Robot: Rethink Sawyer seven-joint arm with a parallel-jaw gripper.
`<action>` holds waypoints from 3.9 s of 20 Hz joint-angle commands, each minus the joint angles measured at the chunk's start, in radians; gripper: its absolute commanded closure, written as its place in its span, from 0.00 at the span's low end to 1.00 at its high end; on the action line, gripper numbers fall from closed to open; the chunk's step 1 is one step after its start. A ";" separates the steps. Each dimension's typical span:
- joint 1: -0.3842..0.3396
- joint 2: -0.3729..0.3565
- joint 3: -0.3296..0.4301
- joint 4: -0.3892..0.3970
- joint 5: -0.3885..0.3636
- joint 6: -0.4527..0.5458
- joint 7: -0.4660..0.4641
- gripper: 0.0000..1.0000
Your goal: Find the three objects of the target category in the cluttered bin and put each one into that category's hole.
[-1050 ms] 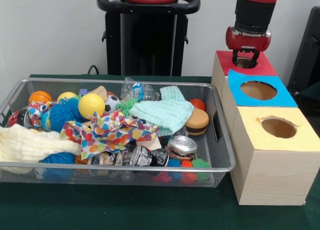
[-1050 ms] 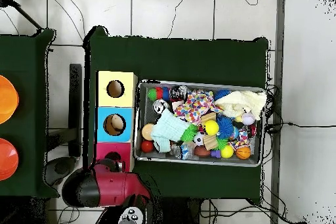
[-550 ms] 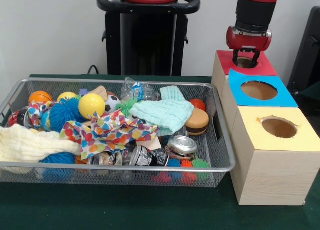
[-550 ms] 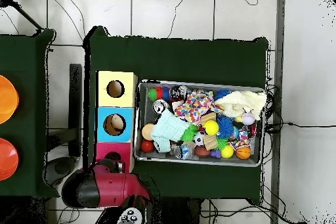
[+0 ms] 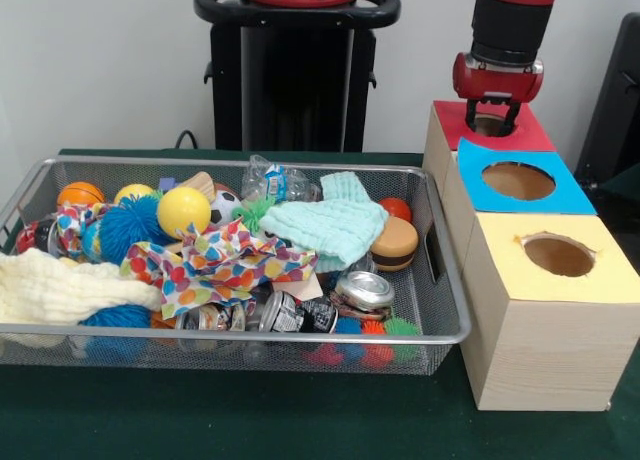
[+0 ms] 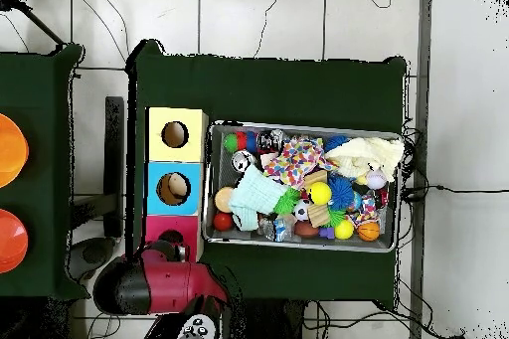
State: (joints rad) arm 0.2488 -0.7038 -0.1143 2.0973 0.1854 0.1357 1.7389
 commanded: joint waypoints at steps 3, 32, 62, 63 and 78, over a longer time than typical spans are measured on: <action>0.008 -0.126 -0.031 0.005 0.009 0.195 0.172 0.00; 0.040 -0.234 -0.076 -0.020 -0.016 0.370 0.163 0.00; -0.128 -0.172 -0.025 -0.213 -0.082 0.528 0.049 0.00; -0.126 -0.169 -0.026 -0.223 -0.084 0.537 0.052 0.00; -0.138 -0.167 -0.038 -0.305 -0.085 0.669 0.051 0.00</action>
State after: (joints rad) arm 0.1526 -0.8885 -0.2244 1.8637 0.1476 0.7080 1.7397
